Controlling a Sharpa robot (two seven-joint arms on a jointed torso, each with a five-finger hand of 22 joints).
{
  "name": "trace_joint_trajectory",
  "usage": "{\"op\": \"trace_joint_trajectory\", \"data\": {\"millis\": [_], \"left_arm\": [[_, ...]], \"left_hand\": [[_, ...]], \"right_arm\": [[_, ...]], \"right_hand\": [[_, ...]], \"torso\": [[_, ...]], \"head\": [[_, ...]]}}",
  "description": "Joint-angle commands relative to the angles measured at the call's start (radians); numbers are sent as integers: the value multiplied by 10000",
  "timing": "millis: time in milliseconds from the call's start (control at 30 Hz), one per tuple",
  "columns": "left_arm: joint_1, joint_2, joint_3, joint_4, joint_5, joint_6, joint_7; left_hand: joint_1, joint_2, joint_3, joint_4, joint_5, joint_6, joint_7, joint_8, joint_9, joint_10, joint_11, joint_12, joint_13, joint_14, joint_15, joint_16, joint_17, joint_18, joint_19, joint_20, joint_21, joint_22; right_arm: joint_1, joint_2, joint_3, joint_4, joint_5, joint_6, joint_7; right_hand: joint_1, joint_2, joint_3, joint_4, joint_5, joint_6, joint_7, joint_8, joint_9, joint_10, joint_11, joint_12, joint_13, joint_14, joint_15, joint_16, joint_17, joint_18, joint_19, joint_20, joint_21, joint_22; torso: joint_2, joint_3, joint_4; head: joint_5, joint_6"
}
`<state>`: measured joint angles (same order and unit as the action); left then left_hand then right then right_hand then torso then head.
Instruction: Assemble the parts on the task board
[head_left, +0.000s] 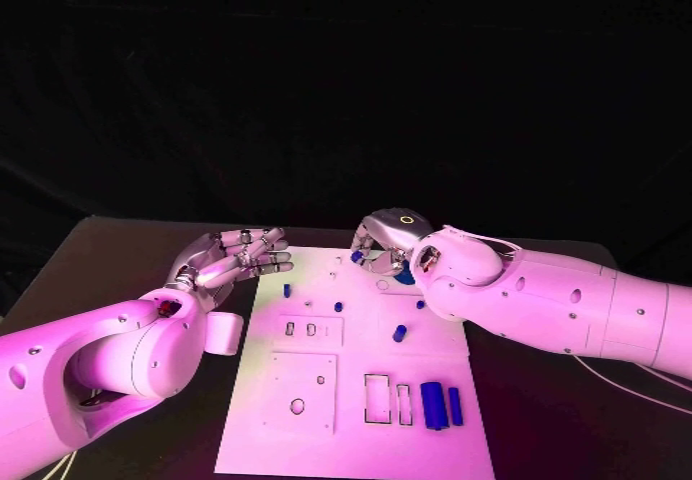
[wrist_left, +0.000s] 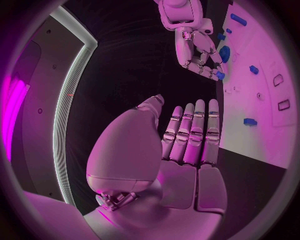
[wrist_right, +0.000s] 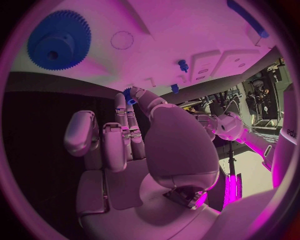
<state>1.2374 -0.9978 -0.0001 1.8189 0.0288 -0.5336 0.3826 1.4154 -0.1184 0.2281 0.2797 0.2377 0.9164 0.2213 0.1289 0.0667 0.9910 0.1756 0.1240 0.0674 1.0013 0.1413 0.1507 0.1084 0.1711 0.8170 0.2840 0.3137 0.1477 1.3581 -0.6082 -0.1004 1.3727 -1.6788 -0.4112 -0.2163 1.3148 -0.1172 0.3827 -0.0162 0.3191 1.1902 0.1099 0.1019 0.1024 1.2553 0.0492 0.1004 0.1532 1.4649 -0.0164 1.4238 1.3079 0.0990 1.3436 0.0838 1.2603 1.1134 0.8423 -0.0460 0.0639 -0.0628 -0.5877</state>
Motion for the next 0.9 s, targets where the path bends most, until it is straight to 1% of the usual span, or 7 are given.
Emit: {"op": "trace_joint_trajectory", "data": {"millis": [33,200,400,533,633,733,900], "left_arm": [[24,34,9,36,6,228,19],[25,57,9,46,6,241,14],[26,67,9,49,6,249,6],[27,73,9,45,6,254,-4],[28,80,9,47,6,254,-6],[29,86,9,51,6,253,-7],[32,89,9,54,6,250,-7]], "left_hand": [[69,32,40,-7,-70,7,24,-72,-11,15,37,-57,-14,42,34,-75,8,119,66,-32,47,15],[69,32,40,-7,-70,7,24,-72,-11,15,37,-57,-14,42,34,-75,8,119,66,-32,47,15],[69,32,40,-7,-70,7,24,-72,-11,15,37,-57,-14,42,34,-75,8,119,66,-32,47,15],[69,32,40,-7,-70,7,24,-72,-11,15,37,-57,-14,42,34,-75,8,119,66,-32,47,15],[69,32,40,-7,-70,7,24,-72,-11,15,37,-57,-14,42,34,-75,8,119,66,-32,47,15],[78,29,41,-14,-70,3,27,-83,-12,11,40,-72,-14,32,40,-91,6,118,64,-33,50,14],[78,29,41,-14,-70,3,27,-83,-12,11,40,-72,-14,32,40,-91,6,118,64,-33,50,14]], "right_arm": [[8,218,4,-212,118,-344,-171],[7,499,3,-478,173,-286,-109],[-7,696,1,-690,219,-169,-85],[-13,784,0,-770,255,-91,-91],[-15,847,-1,-810,308,26,-83],[-16,886,-1,-814,356,153,-75],[-28,949,-6,-857,388,369,-37]], "right_hand": [[-92,56,27,67,-41,-17,26,47,280,26,25,-62,11,700,-71,71,514,-104,60,-18,51,25],[-90,55,32,70,-44,-21,27,44,282,23,26,-66,11,703,-71,85,532,-105,62,-17,58,35],[-96,40,45,88,-58,-45,38,27,292,9,34,-83,12,706,-66,110,558,-107,62,-13,74,59],[-99,39,48,93,-60,-51,40,23,294,8,35,-86,13,710,-64,130,586,-111,71,-12,91,84],[-108,39,58,111,-63,-65,46,13,301,4,41,-93,15,719,-60,171,641,-115,78,-9,110,111],[-109,39,62,117,-65,-69,46,10,304,1,42,-97,15,721,-58,181,652,-117,81,-8,119,123],[-118,24,65,129,-79,-84,52,-1,312,-12,49,-109,16,722,-53,194,664,-119,85,-4,134,145]], "torso": [[16,-3,10],[30,2,31],[30,3,8],[32,5,1],[33,-2,1],[46,-2,15],[50,-9,9]], "head": [[9,6],[38,8],[97,5],[114,29],[117,47],[106,37],[111,16]]}}
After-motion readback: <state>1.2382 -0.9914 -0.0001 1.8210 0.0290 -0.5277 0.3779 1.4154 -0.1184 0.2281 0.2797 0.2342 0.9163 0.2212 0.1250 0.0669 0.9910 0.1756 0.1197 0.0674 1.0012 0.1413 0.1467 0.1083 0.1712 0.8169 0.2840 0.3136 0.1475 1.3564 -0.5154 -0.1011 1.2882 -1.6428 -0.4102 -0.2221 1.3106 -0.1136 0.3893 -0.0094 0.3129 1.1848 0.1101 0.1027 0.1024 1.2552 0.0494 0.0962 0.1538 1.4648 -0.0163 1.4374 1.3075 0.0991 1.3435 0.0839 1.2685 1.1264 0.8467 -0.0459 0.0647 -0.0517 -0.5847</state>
